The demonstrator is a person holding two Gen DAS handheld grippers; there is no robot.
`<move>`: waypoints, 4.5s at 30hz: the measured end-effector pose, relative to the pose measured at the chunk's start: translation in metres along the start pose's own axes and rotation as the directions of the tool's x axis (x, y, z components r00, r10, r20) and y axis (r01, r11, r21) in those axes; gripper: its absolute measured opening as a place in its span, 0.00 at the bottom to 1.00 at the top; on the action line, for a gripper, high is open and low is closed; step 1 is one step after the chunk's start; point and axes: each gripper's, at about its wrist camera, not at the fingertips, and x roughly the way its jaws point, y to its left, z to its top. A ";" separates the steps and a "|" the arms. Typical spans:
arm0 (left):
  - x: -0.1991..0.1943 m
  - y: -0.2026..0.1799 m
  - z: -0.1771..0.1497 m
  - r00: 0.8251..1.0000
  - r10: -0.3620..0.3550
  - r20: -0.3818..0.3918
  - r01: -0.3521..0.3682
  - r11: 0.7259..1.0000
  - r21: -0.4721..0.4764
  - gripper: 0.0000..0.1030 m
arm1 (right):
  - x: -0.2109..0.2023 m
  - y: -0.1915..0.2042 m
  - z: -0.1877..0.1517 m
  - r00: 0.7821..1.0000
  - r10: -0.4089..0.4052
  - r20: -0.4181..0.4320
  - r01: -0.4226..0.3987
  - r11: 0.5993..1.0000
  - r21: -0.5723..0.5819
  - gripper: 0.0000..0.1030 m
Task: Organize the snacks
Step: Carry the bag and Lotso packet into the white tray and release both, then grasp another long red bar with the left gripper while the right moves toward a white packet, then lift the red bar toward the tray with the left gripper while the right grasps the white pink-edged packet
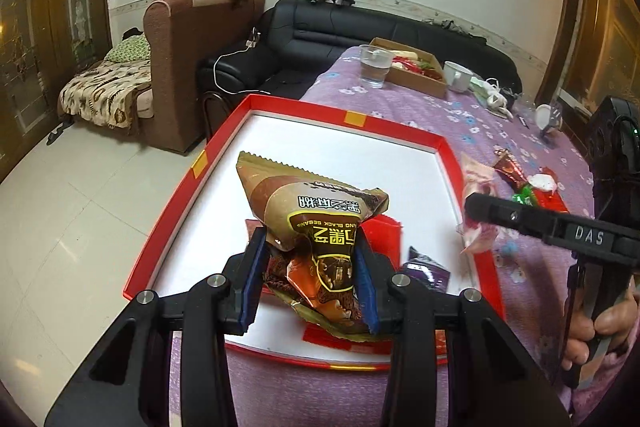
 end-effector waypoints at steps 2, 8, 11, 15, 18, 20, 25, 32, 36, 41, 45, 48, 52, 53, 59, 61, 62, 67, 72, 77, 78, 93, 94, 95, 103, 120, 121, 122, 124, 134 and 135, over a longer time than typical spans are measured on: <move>0.003 0.000 0.000 1.000 0.001 -0.010 -0.001 1.000 0.001 0.37 | 0.012 0.008 -0.002 1.000 0.009 -0.028 -0.010 1.000 -0.016 0.37; 0.001 -0.007 0.006 0.998 0.059 0.021 -0.059 0.998 0.020 0.42 | 0.023 0.028 -0.003 0.997 0.069 -0.034 -0.070 0.997 -0.043 0.40; -0.008 -0.010 0.008 0.994 0.083 0.069 -0.085 0.996 0.027 0.61 | 0.010 0.025 0.000 0.996 0.086 0.023 -0.085 0.996 -0.032 0.58; -0.014 -0.023 0.009 0.992 0.083 0.098 -0.090 0.993 0.070 0.66 | -0.004 -0.003 0.007 0.995 0.062 0.076 -0.066 0.996 0.055 0.60; -0.010 -0.038 0.008 0.996 0.037 0.078 -0.045 0.994 0.099 0.66 | -0.018 -0.029 0.009 0.996 0.002 0.092 -0.012 0.994 0.113 0.60; -0.010 -0.050 0.007 0.998 0.015 0.069 -0.023 0.992 0.125 0.66 | -0.027 -0.041 0.010 0.995 -0.040 0.095 0.028 0.991 0.128 0.60; -0.012 -0.080 0.004 0.998 -0.035 0.055 0.024 0.981 0.194 0.67 | -0.069 -0.092 0.017 0.979 -0.151 0.138 0.119 0.970 0.213 0.60; -0.005 -0.124 0.001 0.994 -0.106 -0.017 0.106 0.953 0.284 0.69 | -0.135 -0.191 0.020 0.934 -0.317 0.168 0.219 0.874 0.433 0.61; 0.000 -0.154 0.006 0.991 -0.129 -0.039 0.134 0.931 0.339 0.69 | -0.149 -0.237 0.009 0.940 -0.303 0.160 0.175 0.826 0.536 0.61; 0.013 -0.191 0.009 0.986 -0.149 -0.074 0.166 0.907 0.387 0.73 | -0.148 -0.263 0.001 0.955 -0.246 0.166 0.102 0.799 0.593 0.61; 0.026 -0.215 0.006 0.979 -0.164 -0.120 0.199 0.896 0.397 0.73 | -0.137 -0.263 0.004 0.955 -0.242 0.171 0.106 0.819 0.564 0.61; 0.032 -0.228 0.001 0.976 -0.160 -0.150 0.209 0.889 0.407 0.72 | -0.129 -0.258 0.008 0.957 -0.239 0.163 0.121 0.843 0.523 0.62; 0.031 -0.233 -0.004 0.975 -0.147 -0.166 0.204 0.890 0.409 0.73 | -0.117 -0.259 0.008 0.994 -0.045 0.102 -0.016 0.849 0.528 0.61; 0.030 -0.232 -0.005 0.976 -0.144 -0.166 0.201 0.891 0.408 0.73 | -0.112 -0.256 0.007 0.996 0.043 0.075 -0.077 0.844 0.530 0.61; 0.027 -0.227 -0.006 0.978 -0.120 -0.168 0.179 0.899 0.399 0.73 | -0.115 -0.218 0.016 0.987 0.161 0.021 -0.157 0.907 0.391 0.61; 0.026 -0.227 -0.007 0.977 -0.126 -0.171 0.185 0.900 0.393 0.73 | -0.128 -0.238 0.013 0.994 0.085 0.073 -0.110 0.877 0.467 0.62; 0.026 -0.228 -0.007 0.976 -0.131 -0.175 0.191 0.900 0.392 0.73 | -0.132 -0.248 0.010 0.994 0.062 0.091 -0.100 0.859 0.503 0.62; 0.027 -0.245 -0.013 0.965 -0.168 -0.203 0.239 0.878 0.414 0.72 | -0.134 -0.265 0.006 0.994 0.033 0.104 -0.086 0.822 0.564 0.62; 0.043 -0.268 -0.020 0.953 -0.172 -0.251 0.273 0.846 0.457 0.76 | -0.131 -0.269 0.000 0.995 0.019 0.097 -0.073 0.802 0.593 0.63; 0.064 -0.279 -0.018 0.927 -0.198 -0.319 0.326 0.847 0.421 0.77 | -0.134 -0.274 -0.004 0.996 0.007 0.084 -0.058 0.789 0.612 0.63; 0.069 -0.282 -0.017 0.922 -0.200 -0.333 0.334 0.846 0.416 0.77 | -0.133 -0.273 -0.003 0.997 0.007 0.079 -0.054 0.791 0.610 0.63; 0.072 -0.270 -0.017 0.925 -0.230 -0.302 0.338 0.861 0.379 0.44 | -0.110 -0.252 0.002 0.978 0.203 0.041 -0.184 0.763 0.620 0.63; 0.071 -0.266 -0.017 0.925 -0.232 -0.301 0.337 0.867 0.367 0.43 | -0.107 -0.252 0.002 0.977 0.208 0.033 -0.183 0.757 0.627 0.63; 0.069 -0.263 -0.016 0.927 -0.234 -0.295 0.334 0.872 0.358 0.43 | -0.106 -0.251 0.001 0.978 0.209 0.028 -0.179 0.756 0.630 0.63; 0.034 -0.225 -0.016 0.939 -0.249 -0.238 0.318 0.893 0.318 0.43 | -0.089 -0.239 -0.005 0.973 0.229 0.017 -0.185 0.742 0.645 0.66; 0.020 -0.179 -0.008 0.972 -0.196 -0.132 0.225 0.938 0.265 0.43 | -0.085 -0.186 0.008 0.998 -0.049 -0.035 0.059 0.917 0.395 0.67; 0.019 -0.180 -0.009 0.971 -0.198 -0.131 0.227 0.937 0.266 0.43 | -0.076 -0.177 0.007 0.994 -0.089 -0.066 0.107 0.929 0.353 0.67; 0.019 -0.180 -0.010 0.971 -0.200 -0.130 0.229 0.936 0.268 0.43 | -0.072 -0.173 0.006 0.990 -0.117 -0.079 0.136 0.937 0.323 0.68; 0.018 -0.181 -0.010 0.971 -0.202 -0.131 0.230 0.936 0.265 0.43 | -0.068 -0.159 0.004 0.978 -0.193 -0.077 0.206 0.953 0.223 0.71; 0.019 -0.174 -0.005 0.975 -0.183 -0.122 0.208 0.948 0.241 0.43 | -0.042 -0.113 -0.015 0.869 -0.487 -0.092 0.467 0.866 -0.177 0.54; 0.019 -0.174 -0.006 0.975 -0.183 -0.124 0.208 0.948 0.240 0.43 | -0.043 -0.117 -0.013 0.864 -0.495 -0.092 0.478 0.863 -0.162 0.38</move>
